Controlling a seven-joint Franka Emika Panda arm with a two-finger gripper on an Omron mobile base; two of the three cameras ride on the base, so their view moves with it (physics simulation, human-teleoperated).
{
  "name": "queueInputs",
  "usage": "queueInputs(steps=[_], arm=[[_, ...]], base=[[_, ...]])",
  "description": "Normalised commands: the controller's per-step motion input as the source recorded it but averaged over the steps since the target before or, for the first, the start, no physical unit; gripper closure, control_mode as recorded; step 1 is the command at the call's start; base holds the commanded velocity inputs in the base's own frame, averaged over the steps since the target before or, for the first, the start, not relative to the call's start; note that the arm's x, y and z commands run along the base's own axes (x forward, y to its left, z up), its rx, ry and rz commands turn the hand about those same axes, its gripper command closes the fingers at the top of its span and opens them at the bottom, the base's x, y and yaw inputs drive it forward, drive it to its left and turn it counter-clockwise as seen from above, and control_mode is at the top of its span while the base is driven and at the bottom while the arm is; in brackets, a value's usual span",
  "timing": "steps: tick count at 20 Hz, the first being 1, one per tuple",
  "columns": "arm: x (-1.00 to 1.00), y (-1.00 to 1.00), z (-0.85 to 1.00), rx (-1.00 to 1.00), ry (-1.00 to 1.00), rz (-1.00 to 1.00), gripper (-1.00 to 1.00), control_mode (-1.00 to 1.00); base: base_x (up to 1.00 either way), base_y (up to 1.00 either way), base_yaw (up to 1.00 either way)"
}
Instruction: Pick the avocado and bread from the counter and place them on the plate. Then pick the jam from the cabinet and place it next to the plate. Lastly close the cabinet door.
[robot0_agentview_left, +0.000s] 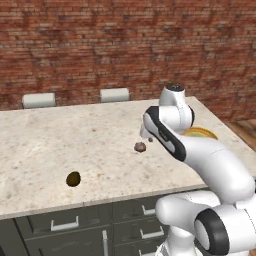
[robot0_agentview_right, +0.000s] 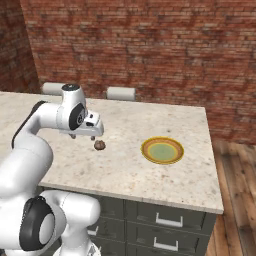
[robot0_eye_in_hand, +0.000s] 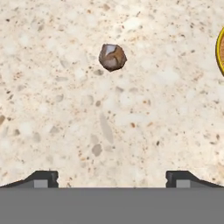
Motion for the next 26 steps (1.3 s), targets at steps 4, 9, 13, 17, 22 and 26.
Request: queueInputs(steps=[4,9,13,17,22,26], arm=[[0.47,0.01,-0.43,0.0,-0.02,0.0,-1.0,-1.0],[0.55,0.0,-0.27,0.0,-0.07,0.0,-1.0,-1.0],[0.52,0.0,-0.3,0.0,0.0,0.0,-1.0,-1.0],[0.36,0.0,-0.31,0.0,0.0,0.0,-1.0,-1.0],[0.35,0.0,-0.28,0.0,0.0,0.0,-1.0,-1.0],[0.22,0.05,-0.3,0.0,0.0,0.0,-1.0,-1.0]], base=[[0.0,0.0,0.0],[0.0,0.0,0.0],[0.0,0.0,0.0],[0.0,0.0,0.0],[0.0,0.0,0.0],[0.0,0.0,0.0]])
